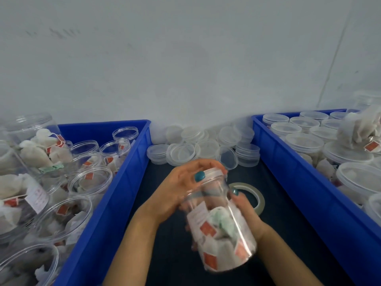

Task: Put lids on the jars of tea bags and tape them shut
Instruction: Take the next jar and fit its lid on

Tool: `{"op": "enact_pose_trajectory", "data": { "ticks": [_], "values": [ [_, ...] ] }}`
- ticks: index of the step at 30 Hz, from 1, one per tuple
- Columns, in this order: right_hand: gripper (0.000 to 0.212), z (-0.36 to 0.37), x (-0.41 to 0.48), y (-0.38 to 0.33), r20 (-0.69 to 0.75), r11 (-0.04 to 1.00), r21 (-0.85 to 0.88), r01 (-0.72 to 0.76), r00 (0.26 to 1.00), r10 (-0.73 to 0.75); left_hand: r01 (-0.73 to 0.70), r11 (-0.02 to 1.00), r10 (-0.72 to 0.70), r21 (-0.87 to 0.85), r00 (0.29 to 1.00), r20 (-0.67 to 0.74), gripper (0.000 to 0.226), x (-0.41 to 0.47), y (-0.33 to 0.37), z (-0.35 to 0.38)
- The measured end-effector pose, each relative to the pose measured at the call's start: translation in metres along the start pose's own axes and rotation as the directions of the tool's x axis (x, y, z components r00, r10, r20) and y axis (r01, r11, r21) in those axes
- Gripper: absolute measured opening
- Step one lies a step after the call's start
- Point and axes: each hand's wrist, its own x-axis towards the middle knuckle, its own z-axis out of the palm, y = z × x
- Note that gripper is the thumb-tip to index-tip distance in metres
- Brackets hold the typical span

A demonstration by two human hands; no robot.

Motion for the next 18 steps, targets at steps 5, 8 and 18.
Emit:
{"op": "enact_pose_trajectory", "data": {
  "ticks": [5,8,18],
  "values": [
    [0.081,0.003,0.003,0.007,-0.187,0.987,0.158,-0.038,0.98,0.068,-0.045,0.962,0.08,-0.269,0.989,0.122,0.044,0.001,-0.012,0.003],
    [0.07,0.0,0.001,0.007,-0.178,0.986,-0.137,-0.096,0.981,0.071,-0.044,0.961,0.037,-0.274,0.999,-0.033,0.08,-0.001,-0.019,-0.015],
    [0.064,0.004,0.005,0.019,-0.408,0.485,-0.832,-0.269,0.889,-0.207,0.123,0.958,-0.065,0.257,0.973,-0.221,0.056,0.001,-0.027,-0.008]
  ]
}}
